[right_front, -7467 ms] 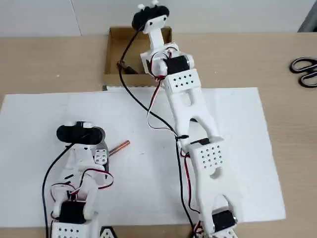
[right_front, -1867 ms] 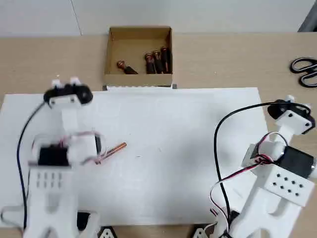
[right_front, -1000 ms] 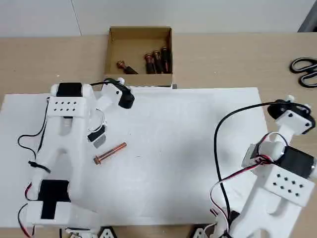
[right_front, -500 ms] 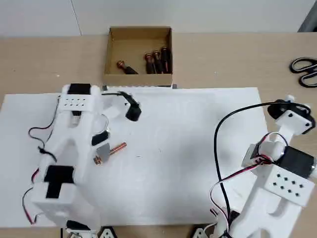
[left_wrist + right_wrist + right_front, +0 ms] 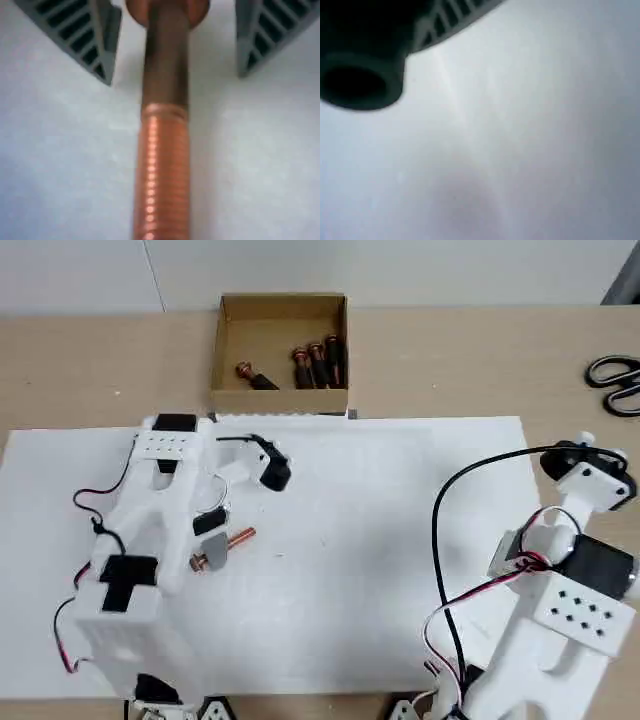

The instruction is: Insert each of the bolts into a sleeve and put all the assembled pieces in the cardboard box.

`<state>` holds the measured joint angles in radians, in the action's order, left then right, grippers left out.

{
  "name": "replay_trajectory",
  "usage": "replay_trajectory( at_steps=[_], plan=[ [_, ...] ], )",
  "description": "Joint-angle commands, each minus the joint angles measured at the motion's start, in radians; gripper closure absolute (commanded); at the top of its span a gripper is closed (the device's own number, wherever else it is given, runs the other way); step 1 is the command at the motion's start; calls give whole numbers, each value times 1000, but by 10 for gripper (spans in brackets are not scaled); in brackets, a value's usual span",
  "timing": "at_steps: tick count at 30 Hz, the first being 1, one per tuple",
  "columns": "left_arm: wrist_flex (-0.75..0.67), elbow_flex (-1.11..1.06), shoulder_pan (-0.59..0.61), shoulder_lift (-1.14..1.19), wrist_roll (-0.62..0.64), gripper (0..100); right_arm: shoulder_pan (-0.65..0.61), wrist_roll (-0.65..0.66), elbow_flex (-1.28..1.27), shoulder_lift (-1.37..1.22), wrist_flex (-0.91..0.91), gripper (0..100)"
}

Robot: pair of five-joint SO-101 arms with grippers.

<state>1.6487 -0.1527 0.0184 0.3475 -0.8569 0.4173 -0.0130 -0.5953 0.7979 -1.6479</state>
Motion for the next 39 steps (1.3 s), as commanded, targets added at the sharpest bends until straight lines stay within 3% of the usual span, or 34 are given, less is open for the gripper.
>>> replay_trajectory(
  at_steps=[1,6,10,16,21,27,30,39],
  plan=[
    [-20,33,-3,48,-15,871,12,-9,6,22,18,995],
    [-23,87,0,66,-12,986,12,-9,6,22,18,995],
    [61,196,-2,52,23,994,12,-9,6,22,18,995],
    [103,371,-3,-34,281,994,12,-9,6,22,18,995],
    [103,387,-2,-127,572,994,12,-9,6,22,18,995],
    [74,390,6,-215,793,994,12,-9,6,22,18,995],
    [35,386,3,-269,1031,994,12,-9,6,22,16,995],
    [31,378,77,-258,2041,994,12,-8,6,22,16,995]
  ],
)
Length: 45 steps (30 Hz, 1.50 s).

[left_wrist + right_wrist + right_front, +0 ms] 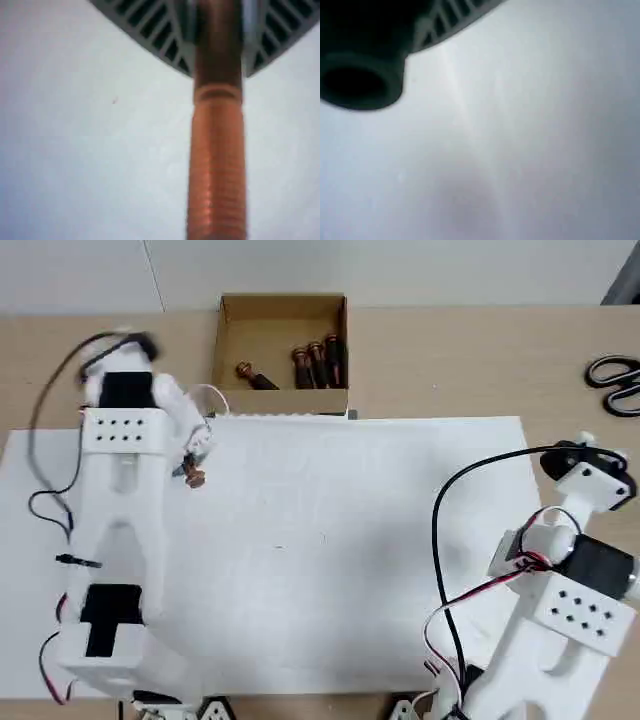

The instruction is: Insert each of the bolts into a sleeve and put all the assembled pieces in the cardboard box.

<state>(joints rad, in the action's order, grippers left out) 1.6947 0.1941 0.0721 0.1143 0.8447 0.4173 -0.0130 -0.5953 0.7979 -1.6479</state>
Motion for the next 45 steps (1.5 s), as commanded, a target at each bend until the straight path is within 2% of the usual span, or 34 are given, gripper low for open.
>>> replay_trajectory(
  at_steps=[1,5,11,15,18,21,27,31,33,36,41,44,45],
  plan=[
    [-18,31,26,-12,417,994,12,-8,6,22,16,995],
    [-21,31,25,51,669,993,10,-8,6,22,16,995],
    [-18,33,31,127,760,993,10,-8,8,22,15,995],
    [-20,38,25,117,746,992,10,-8,8,22,15,995],
    [-18,38,26,109,618,981,10,-8,8,22,16,995],
    [-12,38,25,109,494,900,10,-8,8,22,16,995],
    [29,38,23,112,489,724,10,-9,8,22,18,995],
    [31,36,26,115,448,698,10,-9,8,22,18,995],
    [31,38,31,109,319,698,10,-9,8,22,18,995],
    [55,38,32,109,29,698,10,-9,8,22,18,995],
    [58,27,57,109,-654,701,12,-9,8,22,18,995],
    [58,30,75,117,-1051,751,12,-9,8,22,18,995],
    [58,27,77,117,-1149,765,12,-9,8,22,18,995]
  ],
)
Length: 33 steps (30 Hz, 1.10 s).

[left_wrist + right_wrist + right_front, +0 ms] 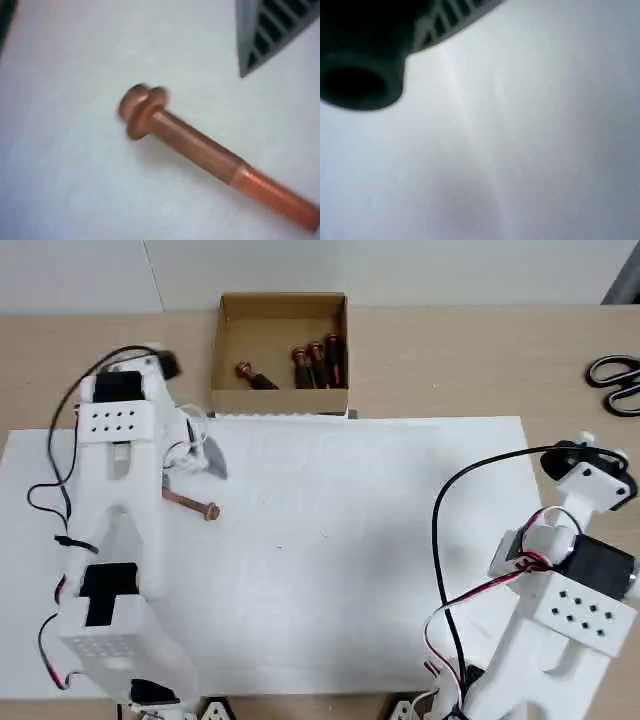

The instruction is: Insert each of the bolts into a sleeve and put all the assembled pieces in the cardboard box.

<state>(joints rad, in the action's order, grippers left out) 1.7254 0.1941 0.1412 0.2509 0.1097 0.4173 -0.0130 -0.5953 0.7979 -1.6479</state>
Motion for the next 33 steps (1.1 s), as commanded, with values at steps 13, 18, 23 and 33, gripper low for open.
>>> replay_trajectory(
  at_steps=[13,18,23,33],
  plan=[
    [28,28,35,-29,-1007,775,12,-8,8,22,18,995],
    [28,28,37,-20,-1234,775,12,-8,8,22,16,995],
    [28,28,32,-18,-1413,776,7,-3,8,22,18,995],
    [26,27,6,-17,-1608,776,7,-2,6,22,18,995]
  ],
)
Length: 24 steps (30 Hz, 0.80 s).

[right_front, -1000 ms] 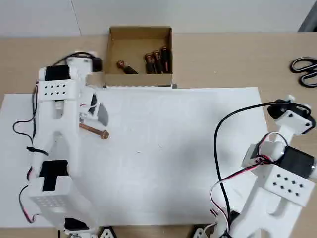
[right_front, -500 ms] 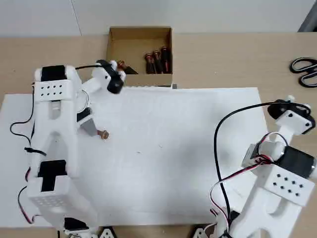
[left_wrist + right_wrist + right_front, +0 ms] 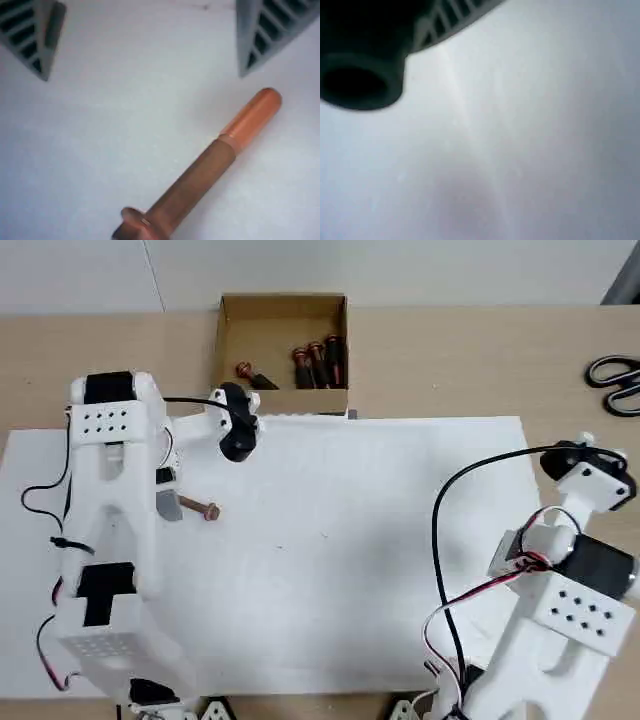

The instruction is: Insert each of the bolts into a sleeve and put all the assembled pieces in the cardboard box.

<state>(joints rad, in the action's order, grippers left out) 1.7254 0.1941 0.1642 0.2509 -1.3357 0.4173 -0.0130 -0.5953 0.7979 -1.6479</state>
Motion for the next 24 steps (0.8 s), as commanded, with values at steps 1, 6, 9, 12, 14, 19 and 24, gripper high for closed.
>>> replay_trajectory(
  at_steps=[1,6,9,12,14,19,24],
  plan=[
    [26,27,-29,-15,-166,776,7,-2,6,22,18,995],
    [26,27,-77,32,-169,776,7,-3,6,22,18,995],
    [26,33,-89,83,-181,776,7,-3,6,22,18,995],
    [23,33,-91,123,-209,776,7,-3,6,22,18,995],
    [8,33,-89,143,-210,776,7,-3,6,22,18,995],
    [-40,33,-87,189,-210,776,7,-3,6,22,18,995],
    [-80,33,-87,236,-210,776,7,-3,6,22,18,995]
  ],
)
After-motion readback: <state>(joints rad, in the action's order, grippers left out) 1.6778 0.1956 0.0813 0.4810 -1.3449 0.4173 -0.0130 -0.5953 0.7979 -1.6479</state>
